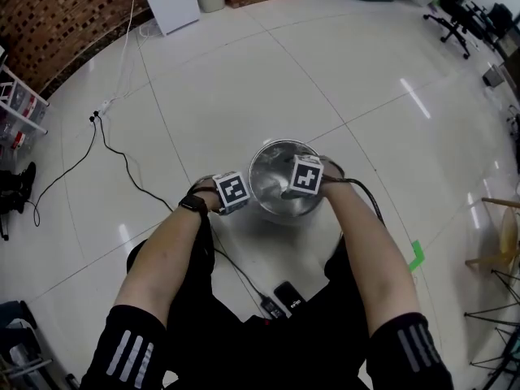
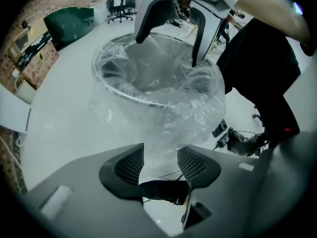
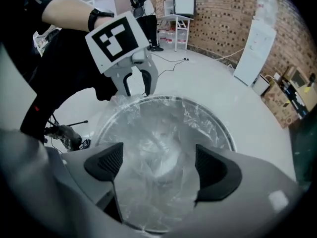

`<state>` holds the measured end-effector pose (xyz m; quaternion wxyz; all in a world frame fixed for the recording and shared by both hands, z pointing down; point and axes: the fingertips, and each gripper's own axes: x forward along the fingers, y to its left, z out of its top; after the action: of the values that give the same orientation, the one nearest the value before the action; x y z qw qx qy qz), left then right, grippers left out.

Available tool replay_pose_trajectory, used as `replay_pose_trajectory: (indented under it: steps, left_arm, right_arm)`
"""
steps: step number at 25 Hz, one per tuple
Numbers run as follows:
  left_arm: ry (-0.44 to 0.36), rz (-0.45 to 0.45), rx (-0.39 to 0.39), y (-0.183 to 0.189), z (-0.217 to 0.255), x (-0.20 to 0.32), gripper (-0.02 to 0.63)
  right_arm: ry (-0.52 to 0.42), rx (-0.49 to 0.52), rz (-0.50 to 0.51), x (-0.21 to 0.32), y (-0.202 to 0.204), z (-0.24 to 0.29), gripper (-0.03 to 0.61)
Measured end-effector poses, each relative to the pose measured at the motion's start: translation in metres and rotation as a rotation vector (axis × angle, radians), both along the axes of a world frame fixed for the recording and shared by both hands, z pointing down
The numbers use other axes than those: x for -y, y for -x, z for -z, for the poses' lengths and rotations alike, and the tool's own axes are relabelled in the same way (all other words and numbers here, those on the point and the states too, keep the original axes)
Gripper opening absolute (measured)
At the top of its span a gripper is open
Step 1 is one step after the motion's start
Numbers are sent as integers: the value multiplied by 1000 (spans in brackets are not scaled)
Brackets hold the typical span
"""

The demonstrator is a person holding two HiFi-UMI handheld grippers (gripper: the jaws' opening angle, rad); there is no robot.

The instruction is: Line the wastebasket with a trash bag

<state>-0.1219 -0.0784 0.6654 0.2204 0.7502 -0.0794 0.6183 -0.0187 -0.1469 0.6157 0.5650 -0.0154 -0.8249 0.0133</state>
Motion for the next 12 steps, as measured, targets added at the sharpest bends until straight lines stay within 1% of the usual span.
replay_pose_trajectory:
  steps: [3,5,9,12]
  left_arm:
    - [23,38,-35,-5,-4,5,206]
    - [36,45,-41,-7,-7,7,206]
    - [75,18,-44,-17,-21,0,206]
    - [69,10,-69,-29,-28,3,206]
  right_arm:
    - [-5,-42,39,6,10,-25,469]
    - [9,-68,48,8,14,-42,471]
    - [15,-121,74,9,16,-72,471]
    - [11,-168,114,5,13,-92,471]
